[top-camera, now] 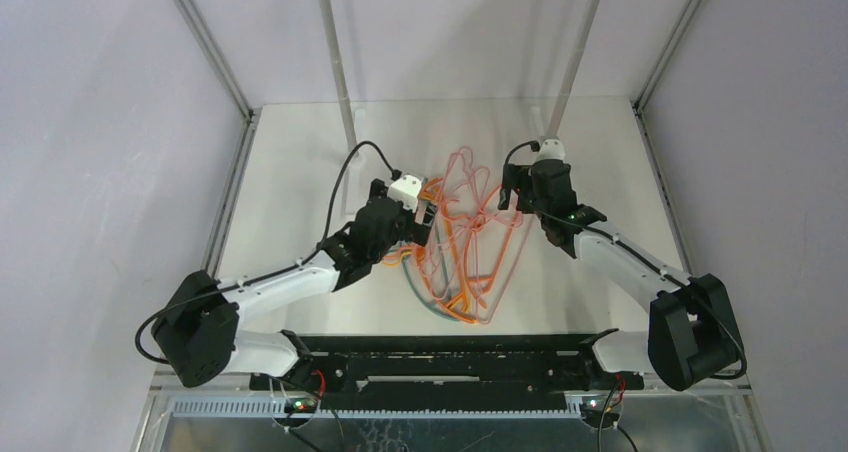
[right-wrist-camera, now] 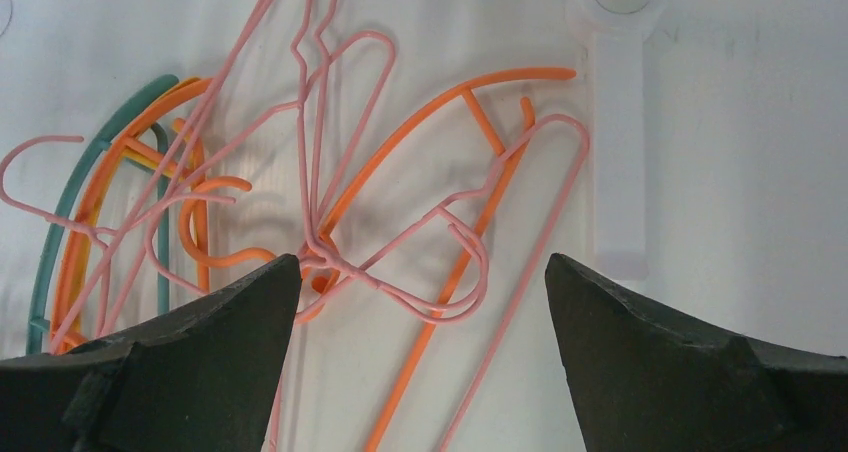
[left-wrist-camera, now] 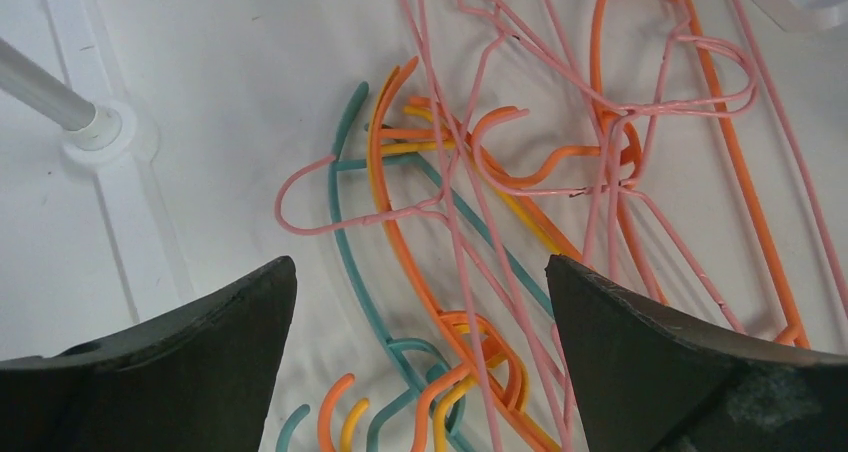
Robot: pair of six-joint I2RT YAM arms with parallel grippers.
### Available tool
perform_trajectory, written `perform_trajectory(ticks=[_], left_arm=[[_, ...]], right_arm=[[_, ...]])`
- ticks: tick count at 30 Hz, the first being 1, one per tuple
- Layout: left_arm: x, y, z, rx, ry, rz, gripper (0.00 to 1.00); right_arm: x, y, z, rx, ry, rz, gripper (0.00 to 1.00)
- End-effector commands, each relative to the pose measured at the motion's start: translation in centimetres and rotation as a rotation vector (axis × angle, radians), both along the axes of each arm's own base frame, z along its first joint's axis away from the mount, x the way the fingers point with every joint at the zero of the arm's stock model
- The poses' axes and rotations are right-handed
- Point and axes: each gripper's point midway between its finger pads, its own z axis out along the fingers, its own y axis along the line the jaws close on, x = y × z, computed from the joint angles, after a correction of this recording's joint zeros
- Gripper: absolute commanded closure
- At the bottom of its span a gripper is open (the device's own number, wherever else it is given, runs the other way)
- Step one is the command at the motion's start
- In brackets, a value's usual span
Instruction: Organize the hangers
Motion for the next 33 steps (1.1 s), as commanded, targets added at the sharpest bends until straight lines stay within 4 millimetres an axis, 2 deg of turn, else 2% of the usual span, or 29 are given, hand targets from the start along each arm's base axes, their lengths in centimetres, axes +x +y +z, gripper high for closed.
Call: perform_trajectory(ticks=[1, 6, 9, 12, 16, 23, 28, 33], left_arm=[[0.3, -2.6, 3.0, -0.048, -0.066, -0.098, 0.01], [-0.7, -3.8, 2.3, -0.018, -0.039, -0.162, 0.01], [-1.7, -5.7, 1.8, -0.003, -0.015, -0.228, 0.02], [-2.2, -7.4, 0.8, 0.039, 0.005, -0.265, 0.05], [-2.8, -8.6, -1.3, 0.082, 0.051, -0.301, 0.11], [-3.5, -8.9, -4.2, 0.207, 0.075, -0.295, 0.19], [-2.8, -9.0, -5.5, 0.267, 0.071, -0.274, 0.24], [-2.1, -9.3, -7.0, 0.318, 0.080, -0.267, 0.37]], right_arm=[[0.0, 0.0, 1.4, 0.031, -0.058, -0.013, 0.00], [-0.4, -0.8, 0.5, 0.027, -0.065, -0.021, 0.00], [-0.5, -1.0, -0.2, 0.021, -0.049, -0.031, 0.00], [-0.6, -1.3, -0.3, 0.020, -0.044, -0.044, 0.00], [-0.7, -1.5, 0.0, 0.027, -0.049, -0.056, 0.00], [-0.6, -1.8, -0.2, 0.038, -0.044, -0.071, 0.00], [-0.5, -2.3, -0.2, 0.040, -0.042, -0.088, 0.00], [-0.5, -2.8, -0.2, 0.044, -0.040, -0.108, 0.00]])
